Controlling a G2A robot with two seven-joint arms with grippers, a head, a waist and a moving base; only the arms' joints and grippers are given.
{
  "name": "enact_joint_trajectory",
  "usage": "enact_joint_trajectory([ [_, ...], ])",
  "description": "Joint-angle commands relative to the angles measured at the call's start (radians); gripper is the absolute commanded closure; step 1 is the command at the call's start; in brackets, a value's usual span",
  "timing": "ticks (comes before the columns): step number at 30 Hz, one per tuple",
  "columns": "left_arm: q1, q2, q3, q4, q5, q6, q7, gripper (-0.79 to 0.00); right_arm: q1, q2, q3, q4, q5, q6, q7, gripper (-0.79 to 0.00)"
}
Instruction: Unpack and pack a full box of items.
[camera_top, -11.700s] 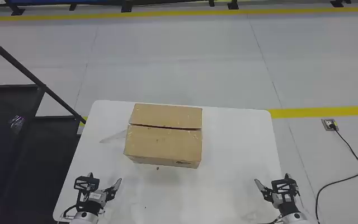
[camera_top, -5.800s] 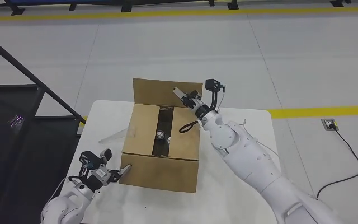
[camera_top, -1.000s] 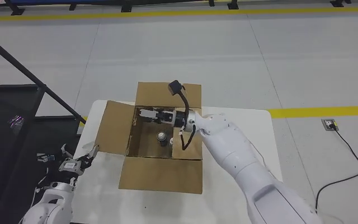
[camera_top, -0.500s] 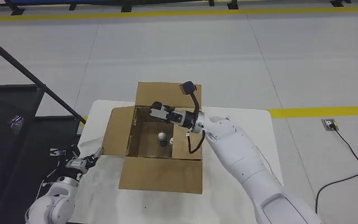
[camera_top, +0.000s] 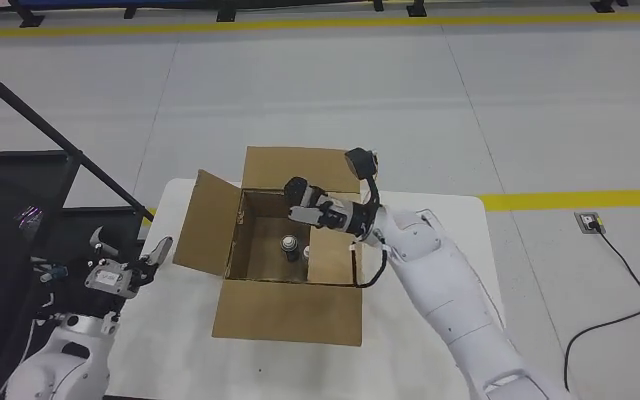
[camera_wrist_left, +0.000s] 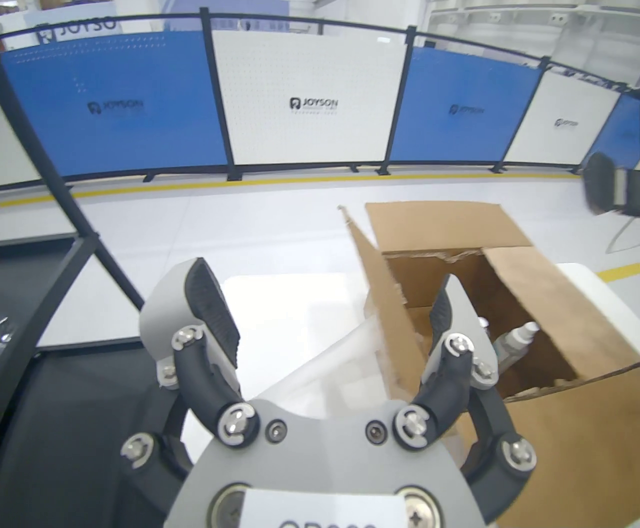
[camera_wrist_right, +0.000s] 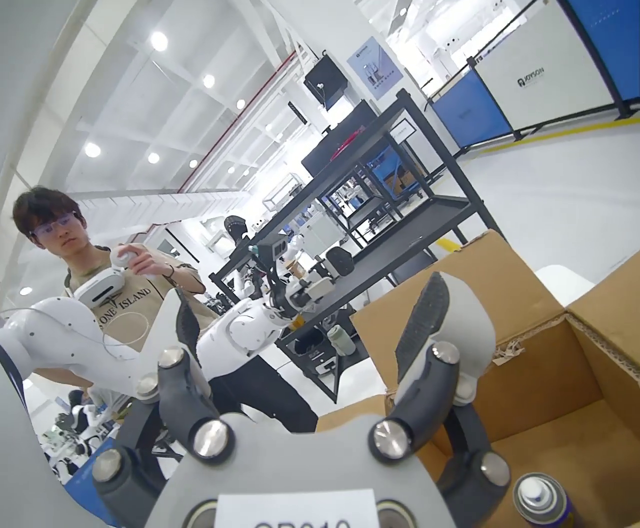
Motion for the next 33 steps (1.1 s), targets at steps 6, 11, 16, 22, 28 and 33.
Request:
enact_joint_trajectory([
  [6,-0.069,-0.002,0.136,-0.081,-0.004,-0.011,-0.136,-0.785,-0.203,0.068,0.158,-0.276,-0.089,0.000,-0.003,-0.785],
  [11,-0.224,-0.009,0.288,0.043,-0.231,-0.032,-0.353,-0.785,-0.308,0.100,0.263,-0.376,-0.182,0.000,-0.062,-0.785],
  [16,-0.407,-0.021,0.421,0.230,-0.383,-0.024,-0.534,-0.785,-0.396,0.121,0.332,-0.452,-0.229,0.016,-0.113,-0.785],
  [22,-0.478,-0.024,0.461,0.304,-0.444,-0.006,-0.630,-0.785,-0.410,0.125,0.343,-0.461,-0.235,0.029,-0.119,-0.785],
  [28,-0.478,-0.024,0.461,0.304,-0.444,-0.006,-0.630,-0.785,-0.410,0.125,0.343,-0.461,-0.235,0.029,-0.119,-0.785],
  [33,-0.484,-0.030,0.507,0.341,-0.506,0.005,-0.664,-0.785,-0.419,0.126,0.330,-0.481,-0.226,0.036,-0.124,-0.785],
])
